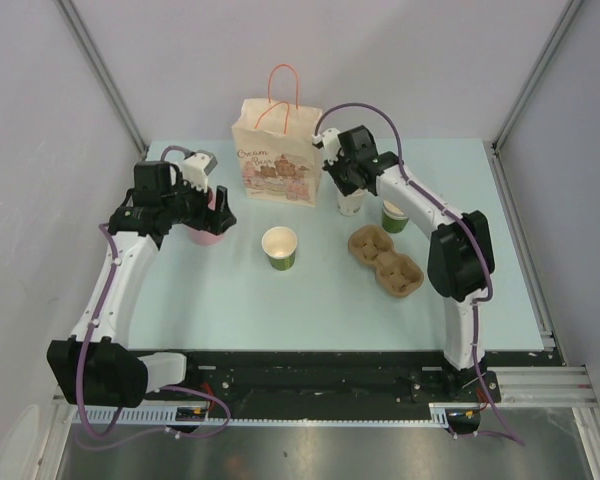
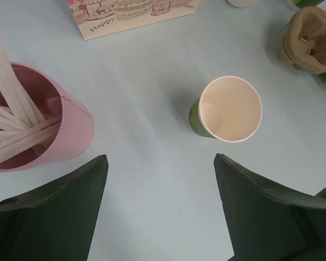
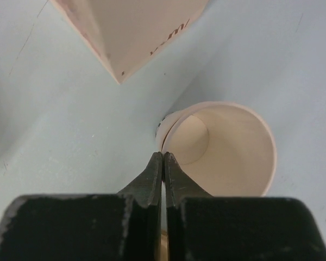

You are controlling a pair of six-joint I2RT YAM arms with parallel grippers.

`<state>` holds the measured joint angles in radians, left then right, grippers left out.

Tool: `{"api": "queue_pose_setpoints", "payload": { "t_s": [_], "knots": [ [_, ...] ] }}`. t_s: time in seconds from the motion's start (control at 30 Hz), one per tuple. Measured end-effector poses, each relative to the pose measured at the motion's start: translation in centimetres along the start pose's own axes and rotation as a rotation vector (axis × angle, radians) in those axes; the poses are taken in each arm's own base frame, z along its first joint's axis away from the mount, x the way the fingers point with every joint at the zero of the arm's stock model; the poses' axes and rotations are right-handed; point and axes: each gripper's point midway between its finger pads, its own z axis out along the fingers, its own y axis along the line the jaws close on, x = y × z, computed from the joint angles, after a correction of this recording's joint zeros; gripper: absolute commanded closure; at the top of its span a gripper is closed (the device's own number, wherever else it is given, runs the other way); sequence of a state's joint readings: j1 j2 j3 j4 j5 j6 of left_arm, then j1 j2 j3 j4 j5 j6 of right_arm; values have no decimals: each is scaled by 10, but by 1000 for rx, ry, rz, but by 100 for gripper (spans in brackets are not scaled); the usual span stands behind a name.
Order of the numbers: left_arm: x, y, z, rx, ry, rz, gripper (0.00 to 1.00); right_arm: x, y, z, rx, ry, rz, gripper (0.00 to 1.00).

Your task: Pack the takeout coffee

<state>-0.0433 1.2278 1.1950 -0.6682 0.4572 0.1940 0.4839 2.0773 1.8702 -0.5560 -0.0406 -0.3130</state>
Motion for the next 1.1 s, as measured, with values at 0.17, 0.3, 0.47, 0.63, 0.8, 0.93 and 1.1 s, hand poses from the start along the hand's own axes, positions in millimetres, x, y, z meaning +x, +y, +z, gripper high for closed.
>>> {"api": "queue_pose_setpoints", "payload": {
  "t_s": [0.17, 0.3, 0.47, 0.63, 0.8, 0.93, 1.1],
  "knots": [
    [-1, -4, 0, 22, -4, -1, 17, -3, 11, -28, 39, -16, -55, 100],
    [-1, -6, 0, 29, -4, 0, 20, -22, 13, -46, 59, -76, -76, 100],
    [-1, -23, 6, 70, 7, 3, 29, -26, 8, -50, 55, -103, -70, 100],
    [-13, -99, 42, 258, 86, 37, 35, 6, 12, -49, 0, -71, -49, 100],
    [-37, -145, 91, 350, 144, -46, 42, 19, 11, -52, -35, -76, -23, 100],
    [-41, -153, 137, 354, 191, -137, 44, 21, 10, -58, -52, -88, -10, 100],
    [-27, -162, 187, 353, 272, -225, 45, 17, 11, -62, -74, -112, -6, 100]
  ]
}}
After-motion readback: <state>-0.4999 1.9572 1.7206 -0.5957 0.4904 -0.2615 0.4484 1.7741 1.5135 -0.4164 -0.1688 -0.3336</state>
